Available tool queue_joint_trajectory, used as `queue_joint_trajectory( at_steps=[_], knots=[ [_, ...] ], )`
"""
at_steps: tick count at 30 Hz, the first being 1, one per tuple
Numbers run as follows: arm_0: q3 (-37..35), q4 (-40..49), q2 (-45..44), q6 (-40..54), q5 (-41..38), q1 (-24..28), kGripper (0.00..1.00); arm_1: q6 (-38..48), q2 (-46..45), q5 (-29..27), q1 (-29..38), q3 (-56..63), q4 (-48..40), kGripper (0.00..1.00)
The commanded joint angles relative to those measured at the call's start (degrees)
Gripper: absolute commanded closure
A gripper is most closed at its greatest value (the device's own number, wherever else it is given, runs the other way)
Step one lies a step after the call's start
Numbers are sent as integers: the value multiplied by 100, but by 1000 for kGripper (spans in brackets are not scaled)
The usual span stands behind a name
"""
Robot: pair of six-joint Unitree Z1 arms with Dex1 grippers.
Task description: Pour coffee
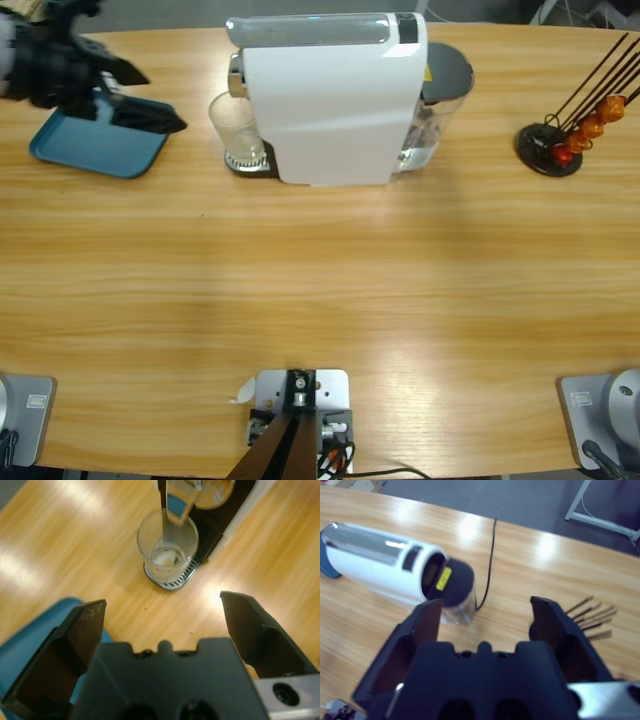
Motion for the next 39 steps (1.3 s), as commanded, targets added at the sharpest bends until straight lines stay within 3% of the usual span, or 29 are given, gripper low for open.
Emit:
queue_joint_trajectory(
  at_steps=[1,3,9,14,22,39],
  knots=[
    [853,22,-1212,-1478,53,-252,9,-203,1716,484,12,-1684,727,1000],
    [930,54,-1316,-1538,64,-375,13,-178,2115,104,109,-2212,1070,1000],
    [995,177,-1483,-1529,99,-778,18,-184,3426,361,352,-4084,2477,1000],
    [1117,173,-1447,-1521,108,-853,4,-131,4207,419,487,-4655,2745,1000],
    [1143,145,-1324,-1512,143,-853,4,1,4324,273,503,-4757,3011,1000],
    [1134,92,-1189,-1512,143,-906,18,138,4409,658,610,-4805,3224,1000]
  ],
)
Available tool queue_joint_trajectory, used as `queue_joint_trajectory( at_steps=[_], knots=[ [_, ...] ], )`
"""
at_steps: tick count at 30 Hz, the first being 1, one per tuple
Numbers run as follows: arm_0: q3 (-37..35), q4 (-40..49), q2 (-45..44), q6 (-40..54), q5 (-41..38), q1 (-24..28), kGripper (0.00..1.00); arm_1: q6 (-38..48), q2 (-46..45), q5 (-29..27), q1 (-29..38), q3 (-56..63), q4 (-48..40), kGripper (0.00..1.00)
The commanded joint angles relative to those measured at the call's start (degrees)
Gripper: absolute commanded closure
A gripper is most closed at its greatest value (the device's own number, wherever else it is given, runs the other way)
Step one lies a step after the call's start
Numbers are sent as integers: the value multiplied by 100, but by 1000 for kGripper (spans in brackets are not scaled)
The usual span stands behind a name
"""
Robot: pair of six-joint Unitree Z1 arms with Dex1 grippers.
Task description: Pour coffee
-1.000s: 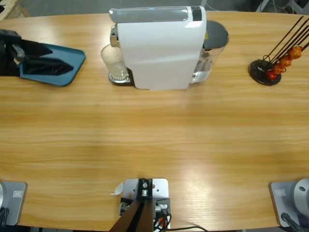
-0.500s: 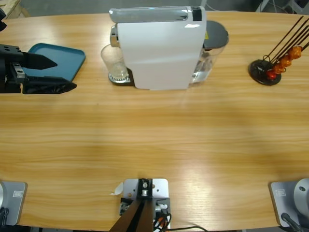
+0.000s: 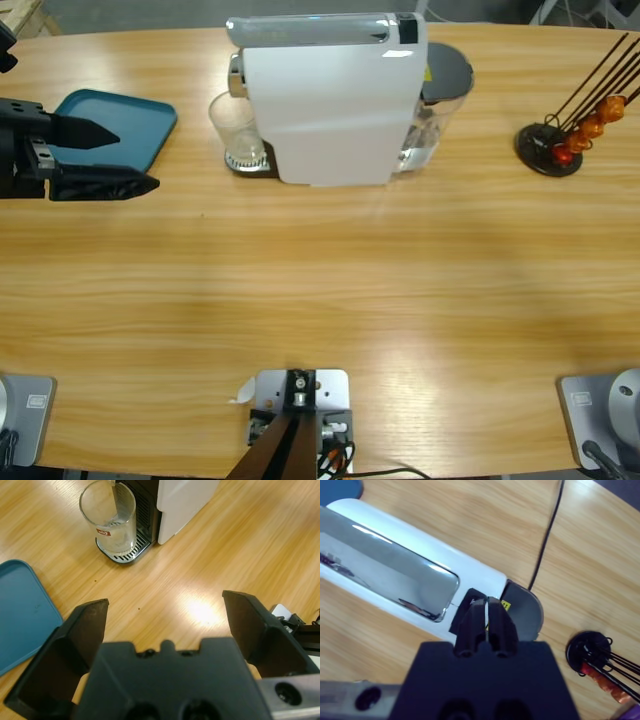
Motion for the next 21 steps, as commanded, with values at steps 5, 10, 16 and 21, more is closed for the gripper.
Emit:
queue_joint_trajectory(
  at_steps=[5,10,16,21],
  knots=[
    [161,8,201,-69,69,-61,18,85,331,134,72,-9,41,1000],
    [164,-3,236,-66,66,-61,18,85,375,269,74,-12,45,1000],
    [166,-10,266,-48,66,-61,15,104,376,267,93,-7,52,1000],
    [164,-45,311,-39,61,-61,18,158,282,199,116,23,60,1000]
  ],
)
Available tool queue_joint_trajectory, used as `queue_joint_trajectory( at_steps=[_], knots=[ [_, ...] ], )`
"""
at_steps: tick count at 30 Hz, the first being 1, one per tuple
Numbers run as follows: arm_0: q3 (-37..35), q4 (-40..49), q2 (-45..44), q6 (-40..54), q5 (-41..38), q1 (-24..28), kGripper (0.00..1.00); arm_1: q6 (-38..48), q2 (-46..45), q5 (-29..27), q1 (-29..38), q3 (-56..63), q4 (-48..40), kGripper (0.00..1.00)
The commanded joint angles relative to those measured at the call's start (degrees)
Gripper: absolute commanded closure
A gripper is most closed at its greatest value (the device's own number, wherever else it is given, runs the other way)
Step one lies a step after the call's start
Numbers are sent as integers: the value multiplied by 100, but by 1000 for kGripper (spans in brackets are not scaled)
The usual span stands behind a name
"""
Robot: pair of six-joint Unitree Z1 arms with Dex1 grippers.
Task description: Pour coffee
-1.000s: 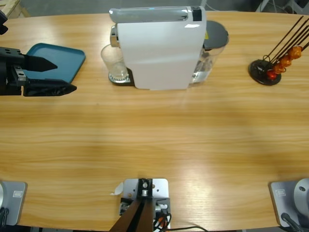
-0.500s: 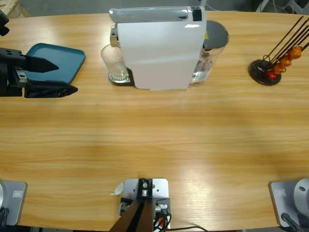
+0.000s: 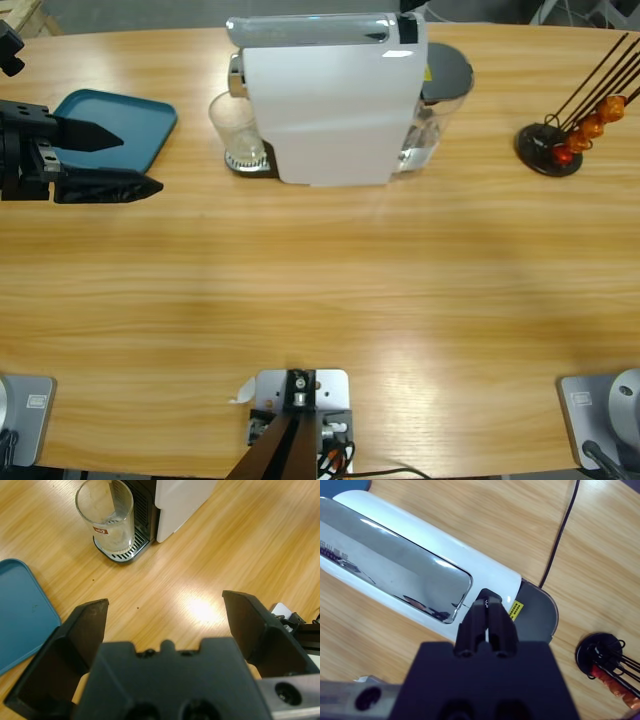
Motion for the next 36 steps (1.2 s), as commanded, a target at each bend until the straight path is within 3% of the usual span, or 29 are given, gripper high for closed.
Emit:
queue_joint_trajectory(
  at_steps=[1,36],
  knots=[
    [164,-45,256,-39,58,-33,18,138,170,-16,97,33,57,1000],
    [161,-72,316,-22,62,-33,18,213,114,-48,97,500,-49,1000]
  ],
)
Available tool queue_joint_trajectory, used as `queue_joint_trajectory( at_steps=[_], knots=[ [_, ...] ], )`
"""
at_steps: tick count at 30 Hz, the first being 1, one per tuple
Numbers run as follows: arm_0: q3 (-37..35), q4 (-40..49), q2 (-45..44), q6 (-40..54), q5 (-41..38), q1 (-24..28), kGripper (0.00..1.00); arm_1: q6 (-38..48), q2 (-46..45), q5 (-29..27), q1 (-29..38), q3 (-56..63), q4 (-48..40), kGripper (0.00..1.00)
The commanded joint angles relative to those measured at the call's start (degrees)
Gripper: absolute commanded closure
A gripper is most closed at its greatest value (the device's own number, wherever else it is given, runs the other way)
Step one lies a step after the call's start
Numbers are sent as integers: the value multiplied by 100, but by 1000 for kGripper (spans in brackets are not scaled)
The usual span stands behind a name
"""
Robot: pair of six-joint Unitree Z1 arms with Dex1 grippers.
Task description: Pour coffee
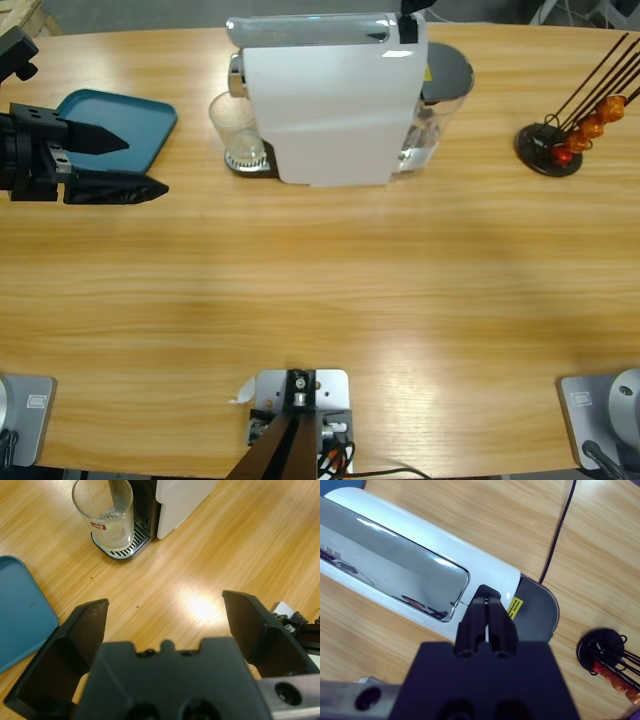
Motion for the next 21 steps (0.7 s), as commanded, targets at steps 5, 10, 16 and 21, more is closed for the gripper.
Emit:
queue_joint_trajectory(
  at_steps=[5,10,16,21],
  knots=[
    [165,-53,187,-25,58,-33,18,94,80,38,69,469,-89,1000],
    [173,-53,162,-27,58,-33,18,106,38,-27,69,469,-119,1000],
    [126,-53,99,-31,63,-131,18,-611,-553,-118,69,-199,-715,8],
    [84,-25,-37,-39,79,-226,18,-650,-941,-73,68,-567,-627,0]
  ],
)
